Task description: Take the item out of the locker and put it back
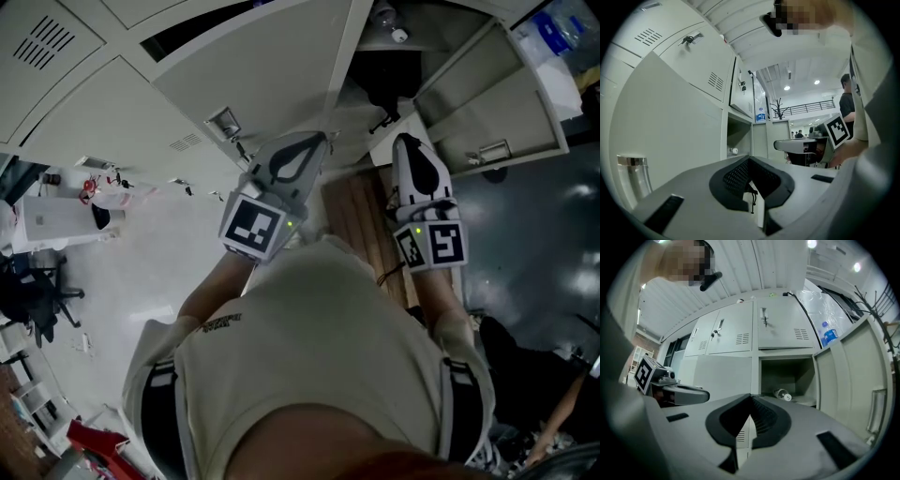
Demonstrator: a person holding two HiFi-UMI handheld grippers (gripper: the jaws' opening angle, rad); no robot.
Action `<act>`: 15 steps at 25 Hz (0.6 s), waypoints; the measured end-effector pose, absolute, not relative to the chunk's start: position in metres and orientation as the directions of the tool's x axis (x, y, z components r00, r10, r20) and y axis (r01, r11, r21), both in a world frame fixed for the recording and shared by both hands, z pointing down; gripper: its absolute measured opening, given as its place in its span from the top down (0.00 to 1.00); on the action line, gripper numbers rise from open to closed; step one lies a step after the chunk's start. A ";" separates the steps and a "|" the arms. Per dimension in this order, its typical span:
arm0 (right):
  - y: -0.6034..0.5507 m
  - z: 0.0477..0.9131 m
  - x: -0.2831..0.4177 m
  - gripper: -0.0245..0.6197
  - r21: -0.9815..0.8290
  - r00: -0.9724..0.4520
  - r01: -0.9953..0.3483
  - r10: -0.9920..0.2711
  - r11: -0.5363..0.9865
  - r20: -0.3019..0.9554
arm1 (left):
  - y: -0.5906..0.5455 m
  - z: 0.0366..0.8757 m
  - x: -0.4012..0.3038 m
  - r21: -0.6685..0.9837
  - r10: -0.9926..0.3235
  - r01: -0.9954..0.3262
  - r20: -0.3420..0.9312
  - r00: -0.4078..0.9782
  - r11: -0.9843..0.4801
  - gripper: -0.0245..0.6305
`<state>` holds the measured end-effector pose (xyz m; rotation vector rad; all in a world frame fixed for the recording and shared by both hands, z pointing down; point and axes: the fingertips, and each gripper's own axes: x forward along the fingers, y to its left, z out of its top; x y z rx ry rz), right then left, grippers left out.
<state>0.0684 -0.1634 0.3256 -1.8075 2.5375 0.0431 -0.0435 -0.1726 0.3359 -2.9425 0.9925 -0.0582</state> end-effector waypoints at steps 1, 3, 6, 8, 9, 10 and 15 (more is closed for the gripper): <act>-0.164 0.324 0.070 0.96 0.008 -0.331 -0.943 -0.943 0.331 -0.041 | -0.173 0.334 -0.041 -0.047 -0.608 -0.607 0.025 0.793 -0.793 0.94; -0.166 0.322 0.072 0.96 0.009 -0.345 -0.939 -0.938 0.345 -0.045 | -0.174 0.331 -0.038 -0.052 -0.618 -0.616 0.025 0.786 -0.786 0.94; -0.169 0.323 0.074 0.96 0.006 -0.366 -0.930 -0.930 0.366 -0.042 | -0.178 0.327 -0.034 -0.045 -0.637 -0.636 0.022 0.771 -0.771 0.94; -0.171 0.323 0.075 0.96 0.002 -0.381 -0.925 -0.924 0.381 -0.040 | -0.179 0.324 -0.031 -0.039 -0.646 -0.645 0.017 0.763 -0.763 0.94; -0.172 0.324 0.075 0.96 0.001 -0.386 -0.922 -0.922 0.387 -0.038 | -0.180 0.324 -0.028 -0.041 -0.648 -0.647 0.018 0.761 -0.761 0.94; -0.173 0.325 0.076 0.96 -0.001 -0.391 -0.920 -0.920 0.392 -0.036 | -0.181 0.324 -0.025 -0.043 -0.649 -0.648 0.019 0.760 -0.760 0.94; -0.177 0.330 0.082 0.96 0.000 -0.406 -0.914 -0.913 0.406 -0.028 | -0.185 0.326 -0.016 -0.045 -0.657 -0.656 0.008 0.754 -0.753 0.94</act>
